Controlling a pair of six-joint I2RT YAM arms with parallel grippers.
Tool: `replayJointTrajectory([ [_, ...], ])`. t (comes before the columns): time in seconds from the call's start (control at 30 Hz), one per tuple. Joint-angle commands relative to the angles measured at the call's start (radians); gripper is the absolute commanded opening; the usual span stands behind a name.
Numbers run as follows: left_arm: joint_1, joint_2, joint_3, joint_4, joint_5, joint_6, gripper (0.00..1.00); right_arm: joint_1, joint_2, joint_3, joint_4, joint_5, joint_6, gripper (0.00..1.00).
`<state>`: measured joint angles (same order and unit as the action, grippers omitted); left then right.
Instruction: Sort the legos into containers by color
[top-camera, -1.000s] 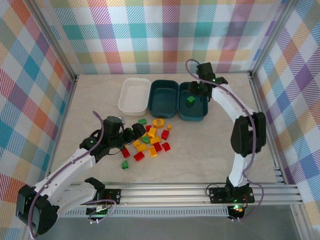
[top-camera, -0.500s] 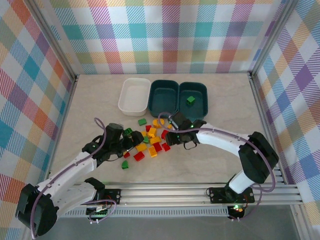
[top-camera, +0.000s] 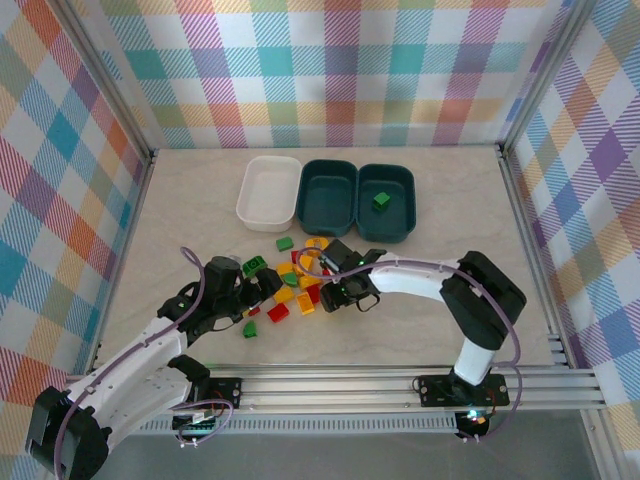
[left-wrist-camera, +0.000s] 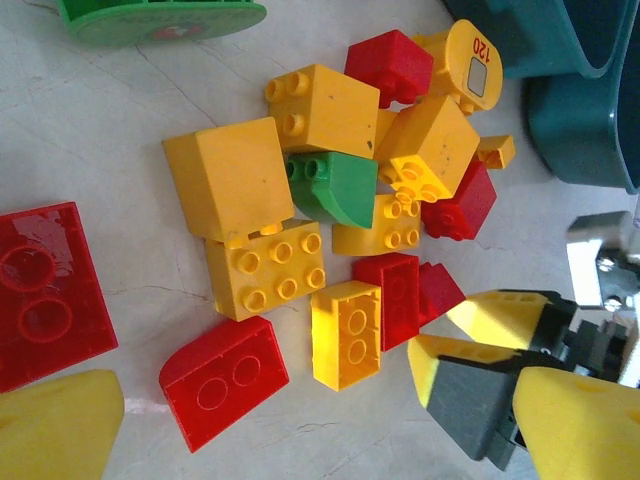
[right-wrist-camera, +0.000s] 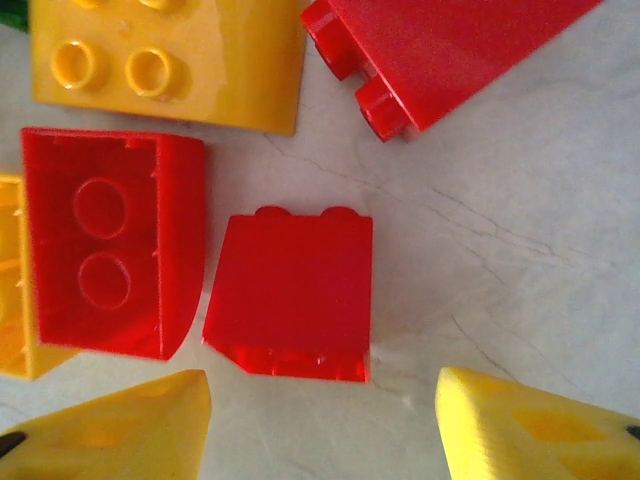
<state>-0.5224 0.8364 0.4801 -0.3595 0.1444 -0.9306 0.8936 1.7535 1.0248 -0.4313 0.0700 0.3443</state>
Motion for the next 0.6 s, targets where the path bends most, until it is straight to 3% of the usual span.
replayJointTrajectory([
  [0.0,-0.008,0.001,-0.010,0.006,-0.011,-0.006,1.00,0.001,0.038,0.041,0.023,-0.006,-0.031,0.61],
  [0.3,-0.009,0.013,-0.008,0.008,-0.011,-0.002,1.00,0.001,0.081,0.048,0.072,0.063,-0.021,0.57],
  [0.57,-0.009,0.026,0.010,0.000,-0.015,0.006,1.00,0.001,0.070,0.034,0.114,0.081,-0.036,0.43],
])
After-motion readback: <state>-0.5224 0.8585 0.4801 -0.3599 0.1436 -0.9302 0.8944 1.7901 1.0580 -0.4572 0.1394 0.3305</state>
